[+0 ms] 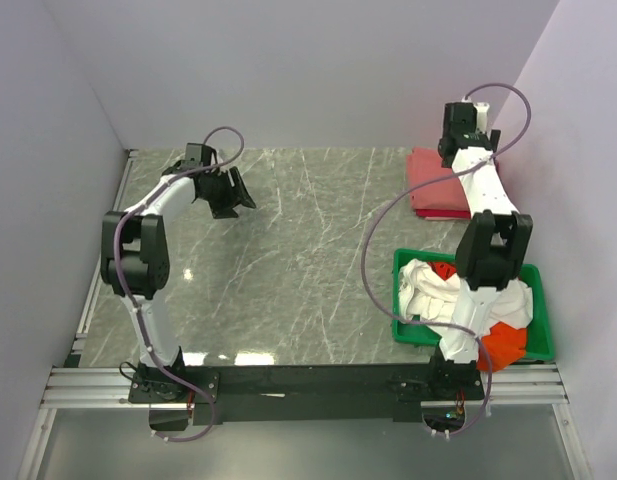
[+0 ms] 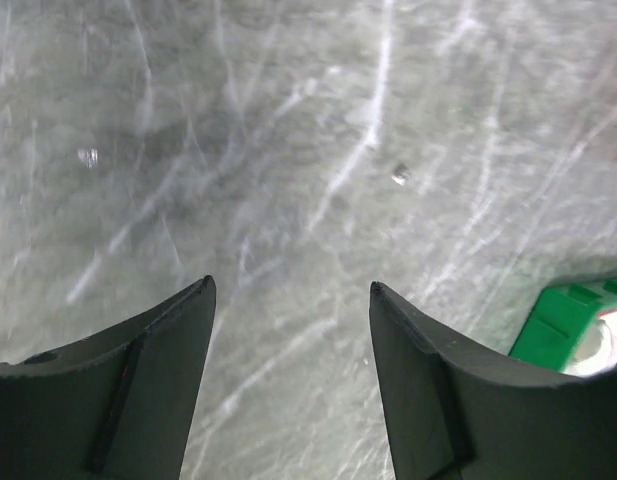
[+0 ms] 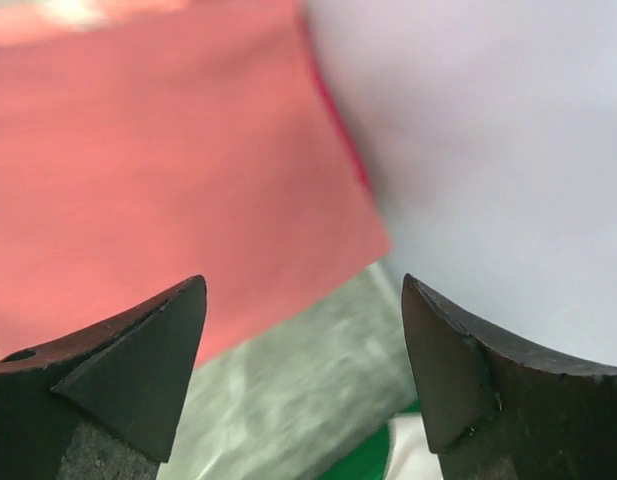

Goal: Fold and stack the t-shirts
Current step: Neatly place the folded tshirt to the corner, then reset both grippers

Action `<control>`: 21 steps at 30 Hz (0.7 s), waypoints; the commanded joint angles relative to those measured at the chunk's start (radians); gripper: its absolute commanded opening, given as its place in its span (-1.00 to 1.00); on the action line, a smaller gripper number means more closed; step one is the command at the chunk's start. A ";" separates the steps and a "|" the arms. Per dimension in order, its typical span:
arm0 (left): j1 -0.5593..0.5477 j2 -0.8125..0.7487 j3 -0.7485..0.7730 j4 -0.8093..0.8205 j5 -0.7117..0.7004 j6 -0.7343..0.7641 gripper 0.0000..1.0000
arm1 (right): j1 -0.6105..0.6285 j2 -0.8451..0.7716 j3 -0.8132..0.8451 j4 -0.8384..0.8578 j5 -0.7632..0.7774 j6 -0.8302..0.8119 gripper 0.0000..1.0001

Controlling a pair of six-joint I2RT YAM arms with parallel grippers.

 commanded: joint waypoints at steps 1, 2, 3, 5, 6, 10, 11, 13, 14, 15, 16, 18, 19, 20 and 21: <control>0.000 -0.123 -0.056 0.066 -0.025 -0.013 0.37 | 0.079 -0.198 -0.071 0.064 -0.113 0.132 0.70; 0.000 -0.161 -0.073 0.077 -0.030 -0.016 0.37 | 0.100 -0.248 -0.096 0.061 -0.147 0.153 0.70; -0.002 -0.181 -0.092 0.091 -0.045 -0.019 0.37 | 0.120 -0.273 -0.145 0.061 -0.179 0.173 0.70; 0.000 -0.242 -0.148 0.132 -0.059 -0.030 0.38 | 0.189 -0.343 -0.206 0.076 -0.242 0.225 0.70; 0.000 -0.262 -0.185 0.146 -0.078 -0.033 0.38 | 0.214 -0.365 -0.260 0.084 -0.260 0.239 0.70; 0.000 -0.359 -0.274 0.192 -0.122 -0.039 0.40 | 0.349 -0.431 -0.378 0.102 -0.314 0.310 0.69; -0.002 -0.394 -0.290 0.207 -0.126 -0.037 0.41 | 0.390 -0.449 -0.398 0.102 -0.360 0.327 0.70; -0.002 -0.428 -0.334 0.218 -0.140 -0.039 0.41 | 0.433 -0.465 -0.467 0.117 -0.392 0.371 0.70; -0.002 -0.455 -0.345 0.218 -0.146 -0.047 0.41 | 0.476 -0.477 -0.487 0.119 -0.424 0.385 0.70; -0.002 -0.469 -0.366 0.220 -0.146 -0.048 0.42 | 0.492 -0.485 -0.522 0.122 -0.434 0.399 0.70; -0.002 -0.480 -0.382 0.224 -0.146 -0.050 0.41 | 0.509 -0.492 -0.544 0.130 -0.443 0.428 0.70; -0.003 -0.532 -0.432 0.249 -0.148 -0.062 0.41 | 0.559 -0.517 -0.596 0.154 -0.484 0.457 0.69; -0.003 -0.551 -0.449 0.255 -0.149 -0.065 0.41 | 0.578 -0.526 -0.613 0.162 -0.490 0.460 0.69; -0.003 -0.586 -0.463 0.263 -0.155 -0.070 0.41 | 0.594 -0.538 -0.633 0.165 -0.492 0.460 0.69; -0.003 -0.603 -0.486 0.264 -0.160 -0.073 0.41 | 0.623 -0.544 -0.639 0.164 -0.486 0.457 0.69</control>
